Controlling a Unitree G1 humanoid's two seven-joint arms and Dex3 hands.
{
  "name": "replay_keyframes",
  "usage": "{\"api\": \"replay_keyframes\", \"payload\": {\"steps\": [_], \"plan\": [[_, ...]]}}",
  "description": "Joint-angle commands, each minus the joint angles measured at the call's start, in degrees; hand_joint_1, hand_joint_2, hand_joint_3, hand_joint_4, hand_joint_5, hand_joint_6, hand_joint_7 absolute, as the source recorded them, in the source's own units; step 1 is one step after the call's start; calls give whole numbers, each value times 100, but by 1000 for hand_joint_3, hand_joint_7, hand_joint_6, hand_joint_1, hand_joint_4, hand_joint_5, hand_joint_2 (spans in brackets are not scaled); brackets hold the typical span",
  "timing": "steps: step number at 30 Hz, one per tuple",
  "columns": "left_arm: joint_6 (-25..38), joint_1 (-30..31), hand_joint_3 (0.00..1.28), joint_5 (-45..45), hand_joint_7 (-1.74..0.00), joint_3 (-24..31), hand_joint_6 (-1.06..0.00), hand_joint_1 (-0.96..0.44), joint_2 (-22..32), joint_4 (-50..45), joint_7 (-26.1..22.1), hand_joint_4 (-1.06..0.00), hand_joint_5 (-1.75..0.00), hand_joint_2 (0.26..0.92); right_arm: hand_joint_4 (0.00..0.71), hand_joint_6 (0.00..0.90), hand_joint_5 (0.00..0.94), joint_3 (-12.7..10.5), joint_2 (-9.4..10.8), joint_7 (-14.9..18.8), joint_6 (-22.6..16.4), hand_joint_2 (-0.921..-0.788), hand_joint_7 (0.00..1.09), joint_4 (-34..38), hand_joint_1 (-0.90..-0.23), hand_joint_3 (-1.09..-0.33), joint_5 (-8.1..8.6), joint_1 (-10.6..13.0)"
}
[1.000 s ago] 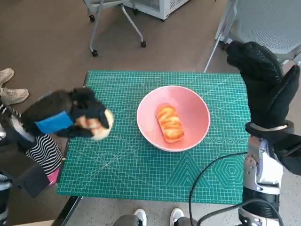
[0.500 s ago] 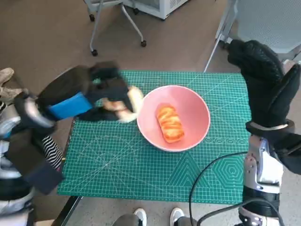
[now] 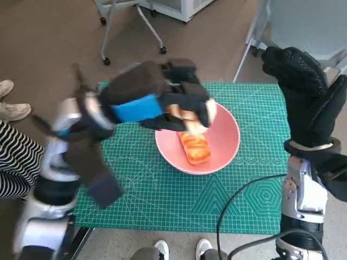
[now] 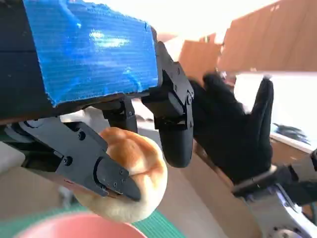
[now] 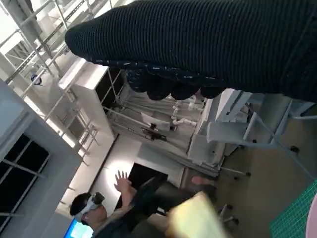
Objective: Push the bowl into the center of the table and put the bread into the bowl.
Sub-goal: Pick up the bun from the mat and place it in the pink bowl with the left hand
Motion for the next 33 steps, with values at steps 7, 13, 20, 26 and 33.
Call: {"api": "replay_keyframes", "payload": {"steps": [7, 13, 20, 26, 33], "plan": [[62, -120, 121, 717, -1029, -499, -466, -13, -506, 963, 291, -529, -949, 886, 121, -1, 0, -52, -36, -28, 221, -921, 587, -178, -699, -707, 96, 236], [137, 34, 39, 931, -344, -666, -295, -140, -563, 1087, 277, -339, -125, 819, 120, -1, 0, -52, -14, -79, 263, -921, 601, -292, -702, -703, 74, 293], [216, 83, 18, 1091, -234, -766, -270, -280, -532, 1205, 249, -278, -11, 813, 122, -1, 1, -44, -7, -129, 263, -921, 604, -352, -695, -705, 45, 318], [202, 87, 15, 873, -202, -656, -246, -337, -492, 1220, 73, -193, -1, 819, 128, -1, 4, -37, -8, -150, 251, -921, 605, -320, -681, -706, 34, 287], [212, 174, 13, 167, -125, -219, -106, -370, -476, 968, -87, -21, 1, 826, 131, -1, 5, -24, -8, -170, 262, -921, 616, -339, -671, -706, 24, 266]]}}
